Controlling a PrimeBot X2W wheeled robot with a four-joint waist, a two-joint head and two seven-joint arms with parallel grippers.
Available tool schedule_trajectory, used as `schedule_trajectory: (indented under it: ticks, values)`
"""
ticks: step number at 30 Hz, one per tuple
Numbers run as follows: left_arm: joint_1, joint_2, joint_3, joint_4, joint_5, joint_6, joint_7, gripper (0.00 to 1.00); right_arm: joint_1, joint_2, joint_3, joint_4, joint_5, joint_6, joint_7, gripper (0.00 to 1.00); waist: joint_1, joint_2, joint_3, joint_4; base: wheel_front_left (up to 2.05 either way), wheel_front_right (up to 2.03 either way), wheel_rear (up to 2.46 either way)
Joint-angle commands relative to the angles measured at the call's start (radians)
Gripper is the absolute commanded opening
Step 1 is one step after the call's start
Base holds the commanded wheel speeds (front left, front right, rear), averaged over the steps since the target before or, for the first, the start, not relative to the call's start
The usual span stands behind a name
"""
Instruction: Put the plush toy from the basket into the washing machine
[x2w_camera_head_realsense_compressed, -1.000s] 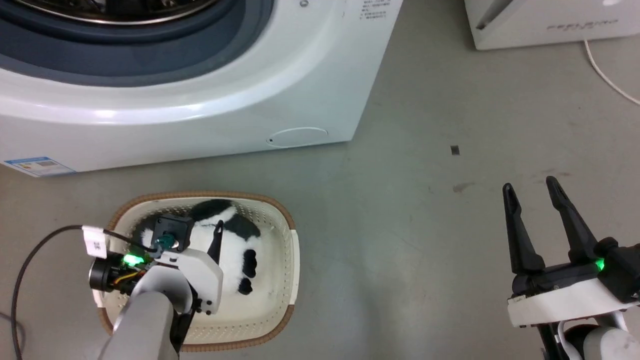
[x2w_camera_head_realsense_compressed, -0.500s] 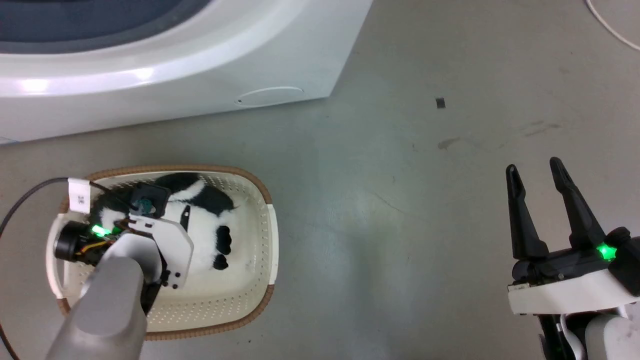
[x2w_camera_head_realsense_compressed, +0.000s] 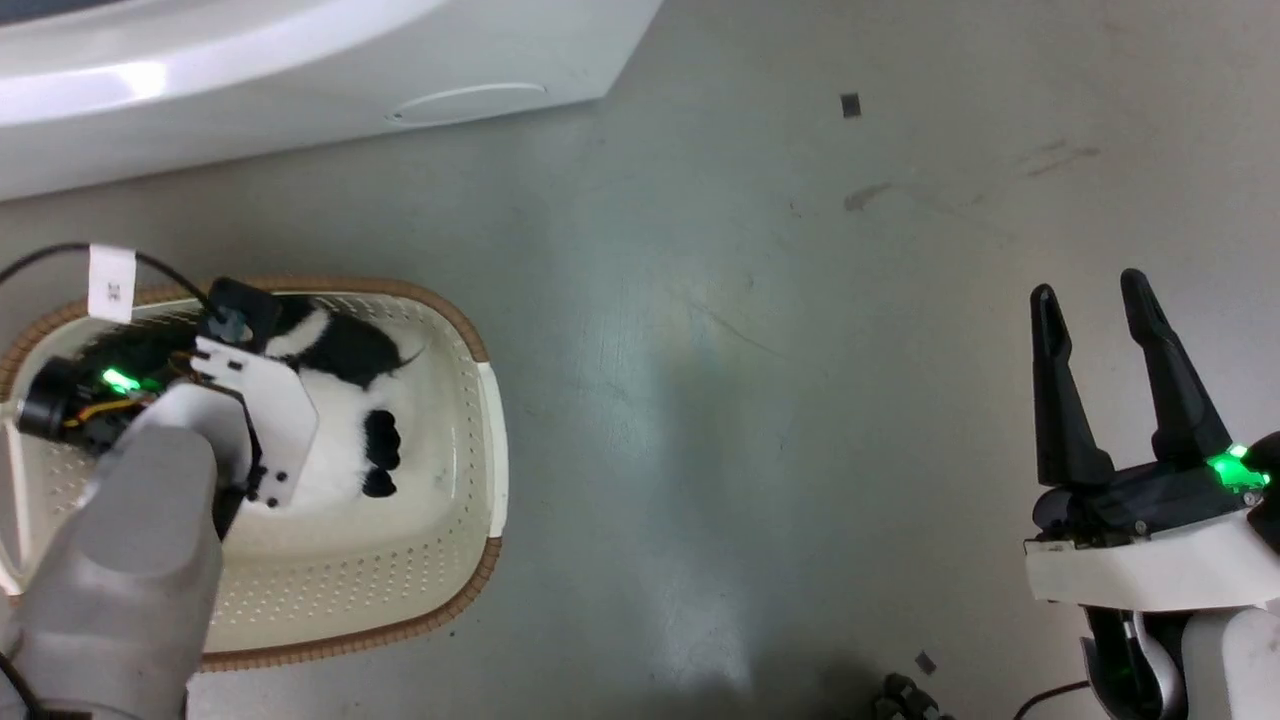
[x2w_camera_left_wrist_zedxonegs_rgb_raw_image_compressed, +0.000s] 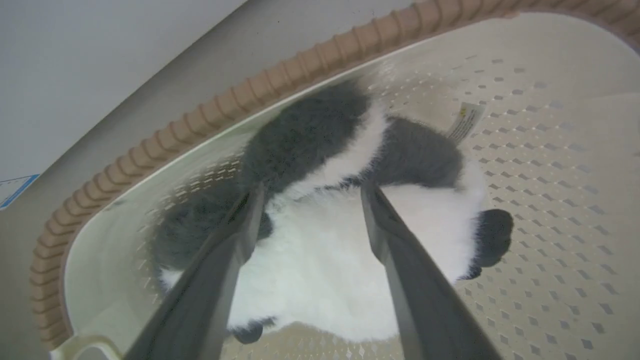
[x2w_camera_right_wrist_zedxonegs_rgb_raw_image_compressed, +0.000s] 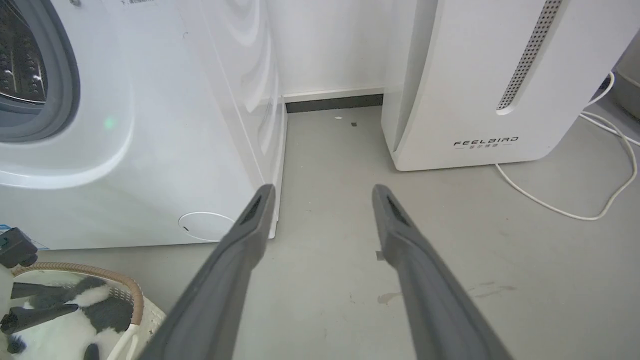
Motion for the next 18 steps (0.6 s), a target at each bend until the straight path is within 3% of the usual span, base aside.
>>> schedule_trajectory:
  ticks: [1,18]
  values:
    - [-0.035,0.016,-0.011,0.023,0.008,0.001,0.006,1.0,-0.019,0.0,0.003,-0.008,0.015,-0.001,-0.012,1.0,-0.0001,0.0,0.026,-0.013,0.0,0.0,0.0]
    - [-0.213,0.101,-0.107,0.223,0.019,0.017,0.023,1.0,-0.072,0.0,0.021,-0.026,0.069,-0.001,-0.047,1.0,-0.0001,0.0,0.179,-0.07,0.0,0.0,0.0]
